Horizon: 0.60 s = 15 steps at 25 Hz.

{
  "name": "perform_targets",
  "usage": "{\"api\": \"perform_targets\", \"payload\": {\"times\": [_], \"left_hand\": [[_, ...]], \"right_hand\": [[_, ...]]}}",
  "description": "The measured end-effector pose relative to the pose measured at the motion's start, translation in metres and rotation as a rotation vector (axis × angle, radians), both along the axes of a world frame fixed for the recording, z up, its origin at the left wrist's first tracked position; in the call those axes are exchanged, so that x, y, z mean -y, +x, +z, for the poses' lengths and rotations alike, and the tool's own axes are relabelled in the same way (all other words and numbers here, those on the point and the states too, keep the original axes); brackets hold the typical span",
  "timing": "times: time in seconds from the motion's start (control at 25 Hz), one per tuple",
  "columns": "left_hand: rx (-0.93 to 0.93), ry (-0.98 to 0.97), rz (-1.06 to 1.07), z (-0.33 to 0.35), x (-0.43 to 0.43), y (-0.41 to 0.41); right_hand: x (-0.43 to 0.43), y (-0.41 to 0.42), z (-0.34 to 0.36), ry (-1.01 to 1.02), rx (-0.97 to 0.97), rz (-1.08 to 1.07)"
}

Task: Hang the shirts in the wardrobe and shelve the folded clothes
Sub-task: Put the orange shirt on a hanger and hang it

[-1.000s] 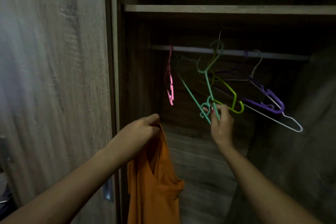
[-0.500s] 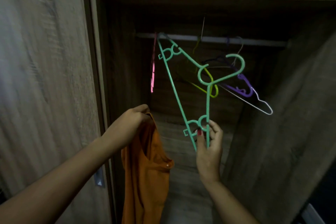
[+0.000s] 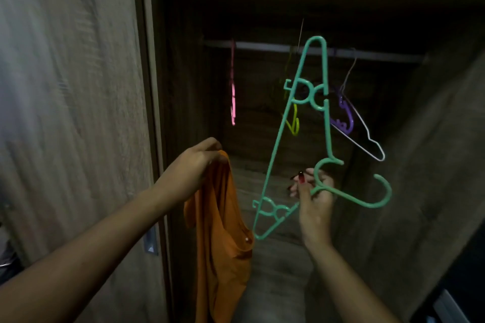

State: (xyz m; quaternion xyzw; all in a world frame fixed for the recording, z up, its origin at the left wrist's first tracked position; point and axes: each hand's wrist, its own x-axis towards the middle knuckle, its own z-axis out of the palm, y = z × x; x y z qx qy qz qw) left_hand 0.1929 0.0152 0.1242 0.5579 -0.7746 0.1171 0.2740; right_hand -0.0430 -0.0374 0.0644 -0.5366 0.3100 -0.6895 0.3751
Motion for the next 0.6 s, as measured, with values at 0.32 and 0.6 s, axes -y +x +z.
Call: {"api": "perform_targets", "payload": {"times": [0.32,0.6], "left_hand": [[-0.472,0.213,-0.146,0.001,0.002,-0.009],[-0.755,0.438,-0.236,0.008,0.002,-0.02]], "right_hand": [[-0.006,-0.001,0.034,0.114,-0.042,0.264],[-0.028,0.01,0.068,0.046,0.265,0.393]]}}
